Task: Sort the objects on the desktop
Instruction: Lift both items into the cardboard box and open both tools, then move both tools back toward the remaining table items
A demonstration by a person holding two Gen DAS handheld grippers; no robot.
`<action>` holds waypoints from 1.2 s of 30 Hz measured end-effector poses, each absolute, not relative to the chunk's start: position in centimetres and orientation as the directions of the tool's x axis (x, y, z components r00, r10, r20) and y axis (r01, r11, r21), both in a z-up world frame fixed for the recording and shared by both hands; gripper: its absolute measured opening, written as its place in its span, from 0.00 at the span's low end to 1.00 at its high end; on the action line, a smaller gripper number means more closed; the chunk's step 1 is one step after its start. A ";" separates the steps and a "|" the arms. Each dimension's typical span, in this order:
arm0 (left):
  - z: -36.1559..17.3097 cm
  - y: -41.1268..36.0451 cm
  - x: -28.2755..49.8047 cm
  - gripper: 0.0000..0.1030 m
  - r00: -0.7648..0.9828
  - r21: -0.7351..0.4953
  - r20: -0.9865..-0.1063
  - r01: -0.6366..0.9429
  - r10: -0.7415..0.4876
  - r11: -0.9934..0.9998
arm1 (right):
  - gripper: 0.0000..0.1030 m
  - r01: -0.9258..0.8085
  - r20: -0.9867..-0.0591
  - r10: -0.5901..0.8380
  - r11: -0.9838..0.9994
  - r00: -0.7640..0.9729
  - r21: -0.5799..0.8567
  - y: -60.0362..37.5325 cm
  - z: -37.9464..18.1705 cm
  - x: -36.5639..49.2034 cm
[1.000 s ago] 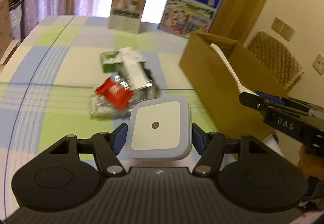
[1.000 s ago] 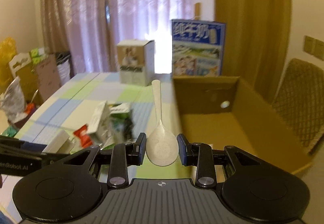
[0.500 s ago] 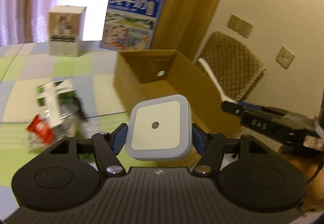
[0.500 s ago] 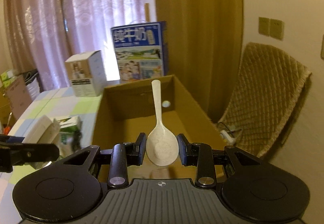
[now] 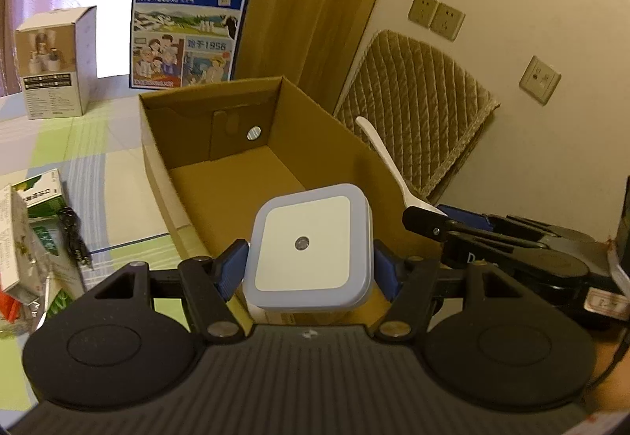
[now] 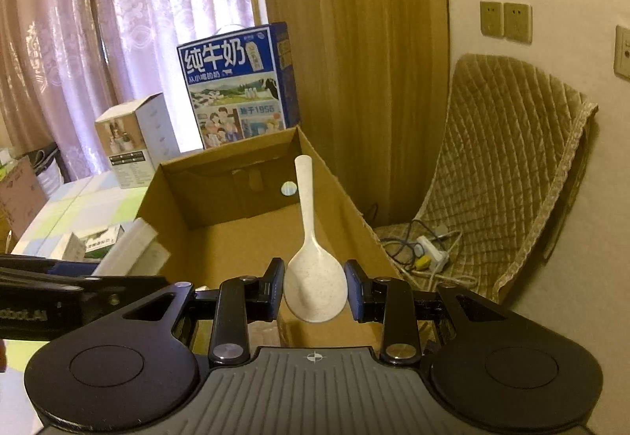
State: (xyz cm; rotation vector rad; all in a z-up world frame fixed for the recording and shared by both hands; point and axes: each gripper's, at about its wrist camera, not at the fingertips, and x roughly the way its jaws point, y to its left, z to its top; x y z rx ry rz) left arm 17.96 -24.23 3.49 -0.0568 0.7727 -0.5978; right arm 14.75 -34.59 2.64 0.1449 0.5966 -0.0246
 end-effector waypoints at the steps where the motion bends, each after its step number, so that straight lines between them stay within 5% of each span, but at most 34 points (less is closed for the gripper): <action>1: 3.3 -24.5 18.2 0.60 0.559 -0.260 -0.641 0.488 -0.527 0.833 | 0.29 0.067 -0.565 0.020 0.989 0.825 0.132 -34.7 2.4 14.9; 25: 3.2 -17.9 16.6 0.60 0.630 -0.270 -0.626 0.379 -0.460 0.885 | 0.29 0.016 -0.573 0.054 0.993 0.818 0.116 -33.0 2.0 15.4; 29: 3.2 -17.2 16.4 0.60 0.634 -0.273 -0.625 0.370 -0.456 0.888 | 0.59 0.012 -0.572 0.052 0.994 0.819 0.108 -33.0 1.8 15.5; 36: 2.5 -15.5 15.7 0.60 0.636 -0.283 -0.632 0.341 -0.442 0.897 | 0.59 0.024 -0.573 0.050 0.992 0.818 0.122 -33.2 1.7 13.9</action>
